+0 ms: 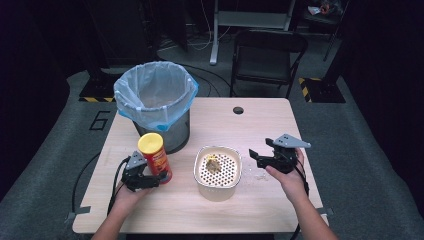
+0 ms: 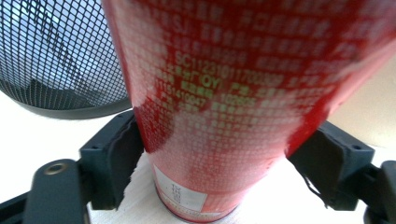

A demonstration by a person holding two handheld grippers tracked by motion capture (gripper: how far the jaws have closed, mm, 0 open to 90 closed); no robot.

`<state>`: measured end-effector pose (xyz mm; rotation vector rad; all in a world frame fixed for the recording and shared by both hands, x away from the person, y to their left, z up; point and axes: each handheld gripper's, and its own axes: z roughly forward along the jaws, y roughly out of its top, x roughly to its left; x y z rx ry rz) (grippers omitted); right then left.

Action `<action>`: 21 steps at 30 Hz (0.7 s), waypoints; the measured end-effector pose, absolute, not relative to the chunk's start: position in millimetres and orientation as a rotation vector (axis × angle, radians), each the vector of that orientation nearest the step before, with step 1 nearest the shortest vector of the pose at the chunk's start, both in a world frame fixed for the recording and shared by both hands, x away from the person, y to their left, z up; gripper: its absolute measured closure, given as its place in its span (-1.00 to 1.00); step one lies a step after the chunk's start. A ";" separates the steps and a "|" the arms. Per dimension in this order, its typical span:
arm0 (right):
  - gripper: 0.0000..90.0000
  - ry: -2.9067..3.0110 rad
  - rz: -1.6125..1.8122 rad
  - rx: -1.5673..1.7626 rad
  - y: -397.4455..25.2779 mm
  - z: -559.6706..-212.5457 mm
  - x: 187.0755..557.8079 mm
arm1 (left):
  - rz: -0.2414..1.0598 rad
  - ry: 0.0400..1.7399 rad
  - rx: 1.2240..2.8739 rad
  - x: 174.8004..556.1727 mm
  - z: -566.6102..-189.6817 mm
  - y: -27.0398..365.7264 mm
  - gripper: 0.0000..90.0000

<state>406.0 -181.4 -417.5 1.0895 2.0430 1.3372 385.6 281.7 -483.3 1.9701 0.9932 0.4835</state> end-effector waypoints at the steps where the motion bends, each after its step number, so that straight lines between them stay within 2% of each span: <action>1: -0.53 2.043 1.337 1.089 -181.4 -417.5 406.0 | 0.494 0.990 1.971 386.0 -484.0 281.3 -0.54; 21: -0.50 2.028 1.216 1.135 -191.9 -458.7 389.7 | 0.521 0.998 1.984 381.1 -484.3 280.3 -0.47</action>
